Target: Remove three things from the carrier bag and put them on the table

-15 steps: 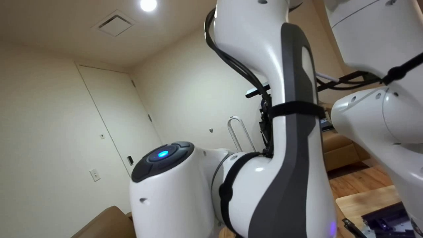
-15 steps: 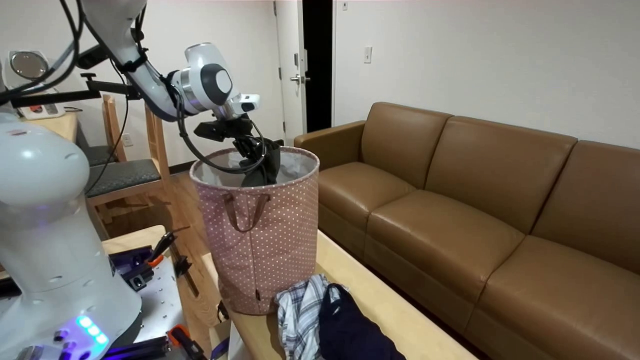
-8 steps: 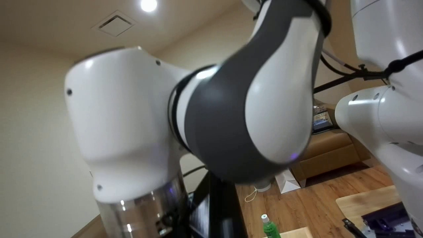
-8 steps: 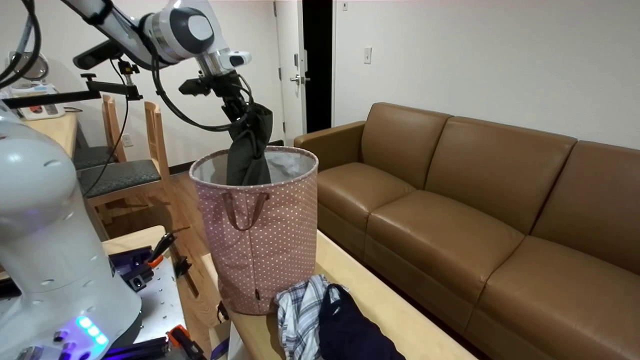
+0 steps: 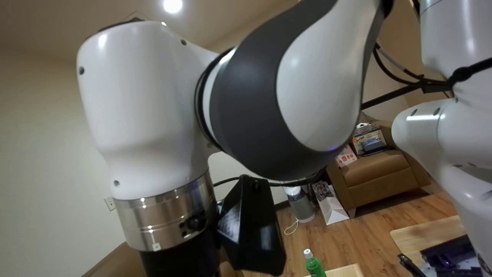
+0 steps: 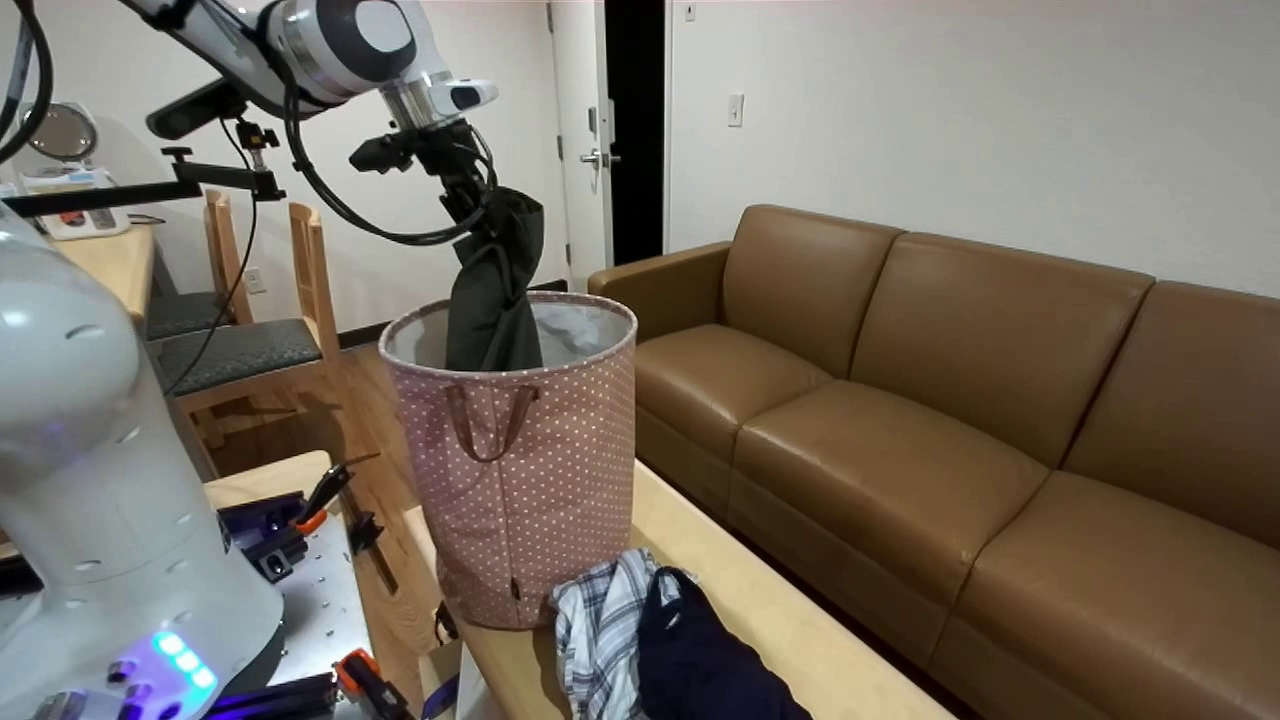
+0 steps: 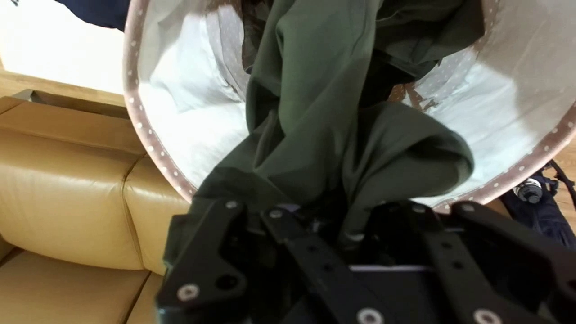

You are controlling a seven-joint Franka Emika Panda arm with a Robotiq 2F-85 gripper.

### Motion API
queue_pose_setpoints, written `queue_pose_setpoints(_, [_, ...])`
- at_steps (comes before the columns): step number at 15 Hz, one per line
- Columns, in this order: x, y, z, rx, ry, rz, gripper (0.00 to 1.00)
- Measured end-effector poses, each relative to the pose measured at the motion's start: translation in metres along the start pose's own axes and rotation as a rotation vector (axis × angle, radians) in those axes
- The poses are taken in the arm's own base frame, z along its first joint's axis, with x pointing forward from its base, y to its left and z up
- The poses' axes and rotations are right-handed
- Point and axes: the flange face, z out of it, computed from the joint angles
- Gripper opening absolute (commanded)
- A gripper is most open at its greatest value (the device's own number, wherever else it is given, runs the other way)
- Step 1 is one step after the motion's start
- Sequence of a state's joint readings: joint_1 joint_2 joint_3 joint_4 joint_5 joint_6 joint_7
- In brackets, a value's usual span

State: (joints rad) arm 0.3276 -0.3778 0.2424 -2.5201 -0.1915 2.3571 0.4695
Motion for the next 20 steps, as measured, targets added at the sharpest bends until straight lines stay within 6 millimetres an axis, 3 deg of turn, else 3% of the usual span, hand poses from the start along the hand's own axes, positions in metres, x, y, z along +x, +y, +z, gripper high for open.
queue_pose_setpoints(2, [0.008, 0.008, -0.011, 0.033, -0.006, 0.036, 0.05])
queue_pose_setpoints(4, [0.018, 0.023, -0.040, 0.061, 0.002, 0.092, 0.05])
queue_pose_setpoints(8, [0.022, 0.064, -0.125, 0.072, 0.081, 0.214, 0.05])
queue_pose_setpoints(13, [-0.005, 0.116, -0.228, 0.064, 0.235, 0.364, 0.06])
queue_pose_setpoints(15, [-0.014, 0.120, -0.240, 0.062, 0.260, 0.376, 0.06])
queue_pose_setpoints(20, [-0.013, 0.118, -0.239, 0.035, 0.264, 0.380, 0.06])
